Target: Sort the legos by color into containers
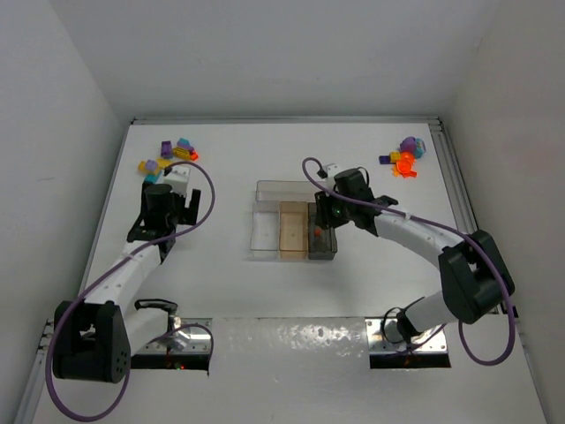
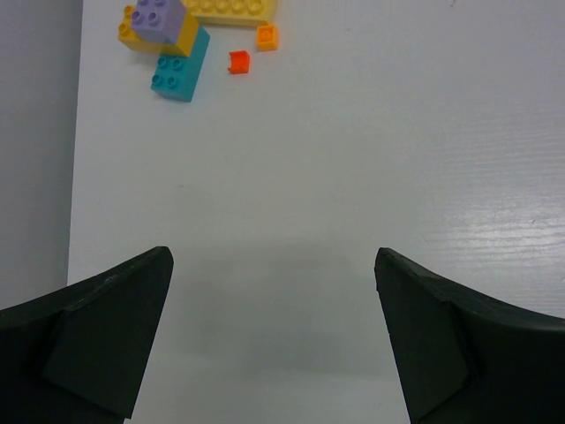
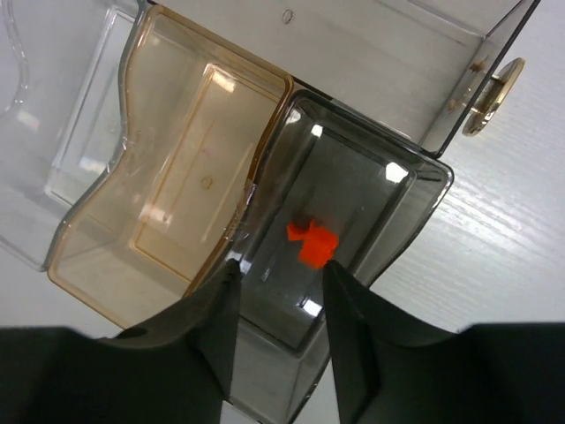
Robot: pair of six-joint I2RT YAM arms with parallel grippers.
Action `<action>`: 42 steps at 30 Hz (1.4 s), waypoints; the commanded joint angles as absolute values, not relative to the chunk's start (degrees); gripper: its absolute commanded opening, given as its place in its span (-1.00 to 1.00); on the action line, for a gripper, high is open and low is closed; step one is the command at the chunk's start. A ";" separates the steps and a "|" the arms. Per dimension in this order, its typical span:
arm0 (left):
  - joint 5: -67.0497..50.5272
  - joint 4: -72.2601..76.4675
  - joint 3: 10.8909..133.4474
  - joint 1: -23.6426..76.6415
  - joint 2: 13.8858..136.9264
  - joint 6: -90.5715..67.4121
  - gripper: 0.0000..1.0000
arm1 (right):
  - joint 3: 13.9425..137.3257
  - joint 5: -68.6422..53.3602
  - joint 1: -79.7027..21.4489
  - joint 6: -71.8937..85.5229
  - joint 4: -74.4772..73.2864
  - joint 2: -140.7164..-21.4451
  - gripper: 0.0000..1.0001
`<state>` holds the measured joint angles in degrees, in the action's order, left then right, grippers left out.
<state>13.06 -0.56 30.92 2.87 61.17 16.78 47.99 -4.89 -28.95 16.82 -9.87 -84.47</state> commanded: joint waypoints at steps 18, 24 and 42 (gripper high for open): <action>12.22 2.81 31.64 2.29 61.87 16.79 0.94 | 76.19 4.39 -7.14 30.75 -22.14 -92.45 -0.04; 13.09 3.43 31.64 2.29 63.01 16.96 0.94 | 80.94 10.35 4.39 28.84 -24.70 -105.63 -0.06; 16.52 2.02 39.11 2.29 73.56 19.69 0.95 | 92.73 12.30 11.42 22.85 -25.58 -124.89 -0.23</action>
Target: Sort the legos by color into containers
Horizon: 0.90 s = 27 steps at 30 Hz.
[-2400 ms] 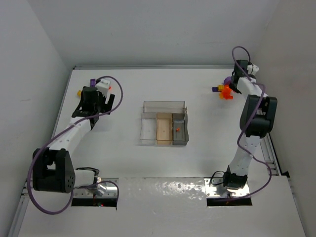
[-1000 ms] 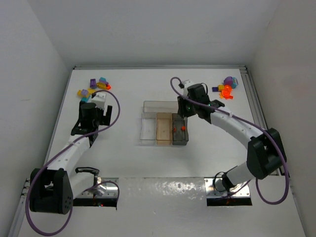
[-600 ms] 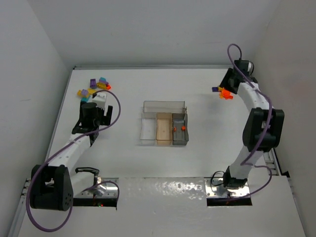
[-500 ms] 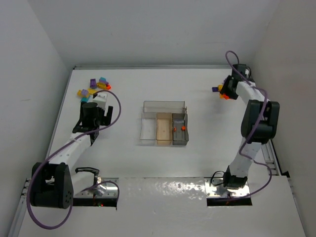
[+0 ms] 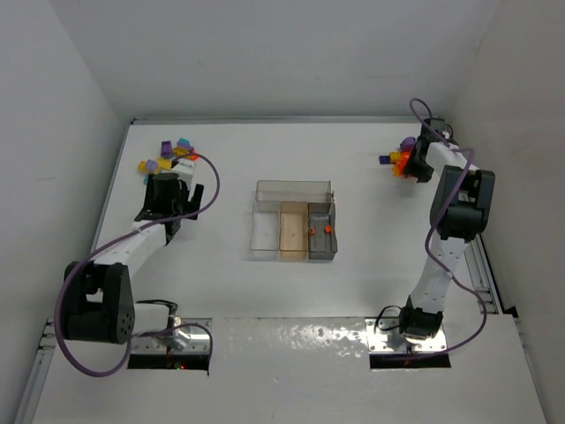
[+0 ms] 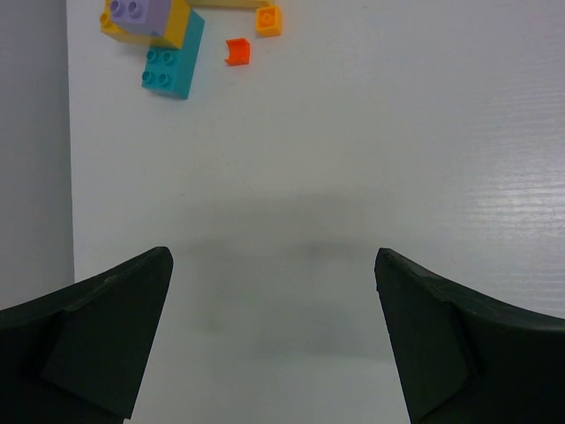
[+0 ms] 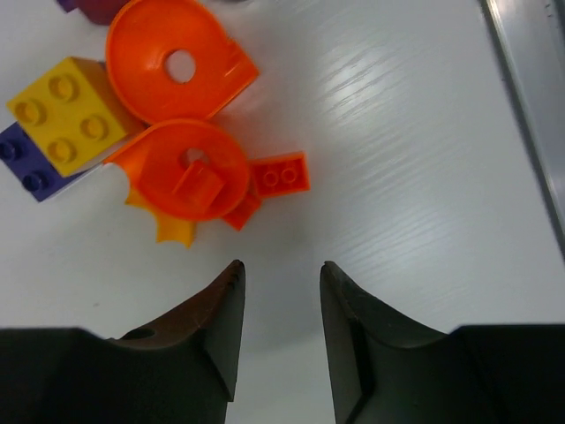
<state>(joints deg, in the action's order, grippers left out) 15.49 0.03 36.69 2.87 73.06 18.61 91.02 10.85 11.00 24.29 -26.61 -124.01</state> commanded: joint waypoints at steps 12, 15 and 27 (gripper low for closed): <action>17.93 3.69 40.43 2.29 75.76 20.92 0.95 | 96.33 10.72 13.18 22.76 -25.14 -129.81 -0.23; 18.19 3.96 40.69 2.29 76.02 21.18 0.96 | 96.50 10.02 13.18 22.50 -24.17 -130.51 -0.22; 18.63 4.22 41.04 2.29 76.20 21.80 0.96 | 103.00 9.32 13.54 23.99 -26.28 -134.91 -0.22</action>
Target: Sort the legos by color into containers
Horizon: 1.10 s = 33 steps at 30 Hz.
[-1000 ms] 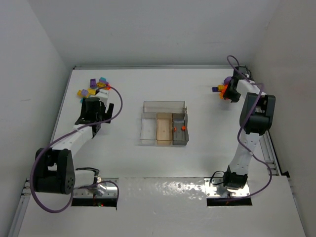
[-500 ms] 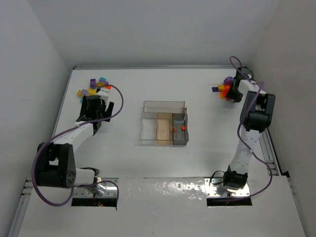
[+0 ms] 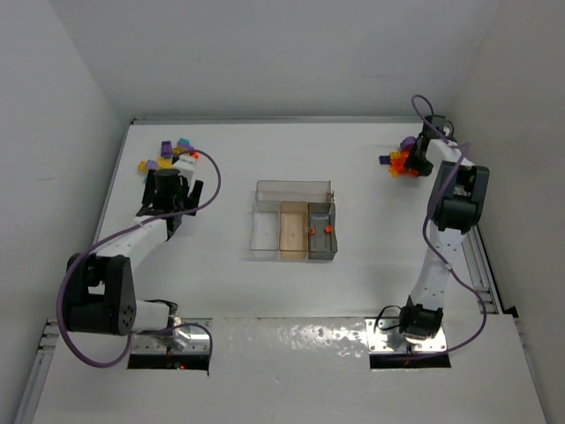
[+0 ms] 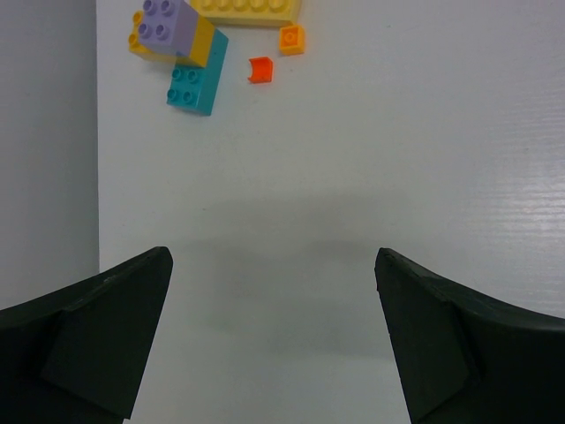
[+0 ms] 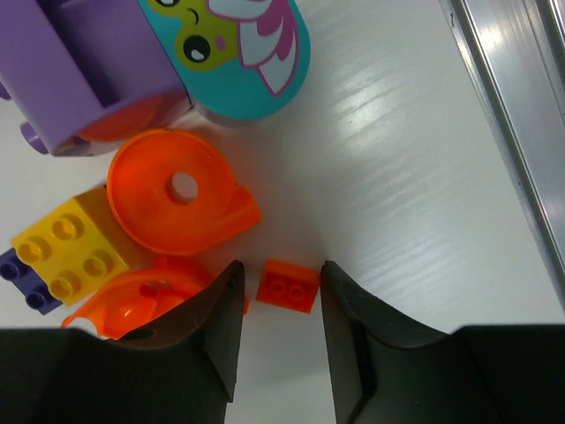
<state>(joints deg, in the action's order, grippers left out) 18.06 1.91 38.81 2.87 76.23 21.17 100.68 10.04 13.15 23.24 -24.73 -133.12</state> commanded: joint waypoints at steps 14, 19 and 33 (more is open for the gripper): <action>18.54 4.66 40.96 2.29 75.76 22.24 0.96 | 100.03 10.19 13.54 25.40 -25.84 -132.63 -0.98; 18.37 5.01 40.87 2.29 75.06 22.24 0.96 | 93.53 13.71 13.62 23.03 -23.21 -122.82 -1.00; 16.00 7.20 37.71 2.29 70.85 21.63 0.96 | 62.85 3.63 -8.42 1.33 -15.55 -89.31 -1.00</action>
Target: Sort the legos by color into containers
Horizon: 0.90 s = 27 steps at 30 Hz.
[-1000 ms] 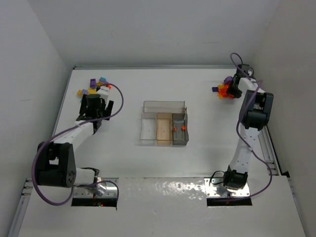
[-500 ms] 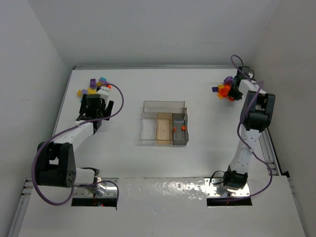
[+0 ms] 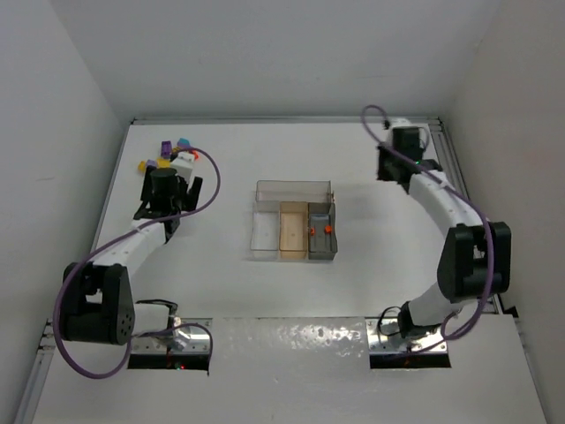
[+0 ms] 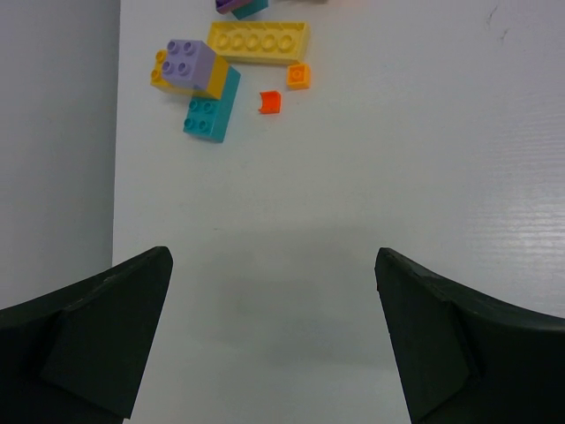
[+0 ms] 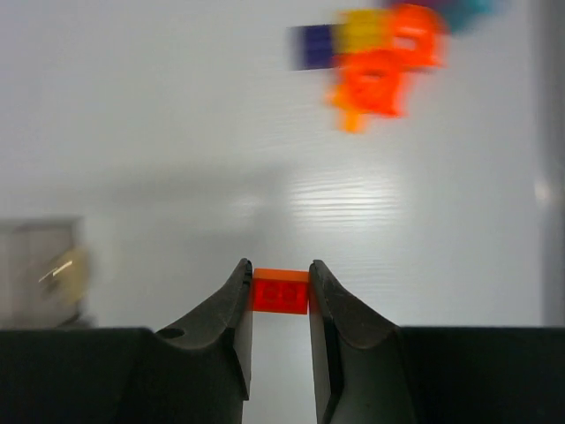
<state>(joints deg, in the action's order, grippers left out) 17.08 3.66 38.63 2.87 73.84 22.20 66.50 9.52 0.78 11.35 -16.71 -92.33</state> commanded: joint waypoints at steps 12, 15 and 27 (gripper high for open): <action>16.08 0.36 35.33 2.20 62.23 21.01 0.96 | 53.89 -8.52 -26.18 11.25 -8.53 -87.28 -1.00; 16.35 -2.37 34.72 2.29 60.30 20.39 0.96 | 50.81 -8.09 -28.30 11.16 -7.47 -86.49 -1.00; 16.08 -4.22 34.19 2.29 57.31 19.69 0.96 | 52.64 -8.35 -28.48 9.67 -9.31 -88.15 0.02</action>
<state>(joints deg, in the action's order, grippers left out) 15.92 -4.67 34.06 2.87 58.70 20.45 49.34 -7.51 -28.51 10.63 -9.69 -88.16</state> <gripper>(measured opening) 0.979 0.496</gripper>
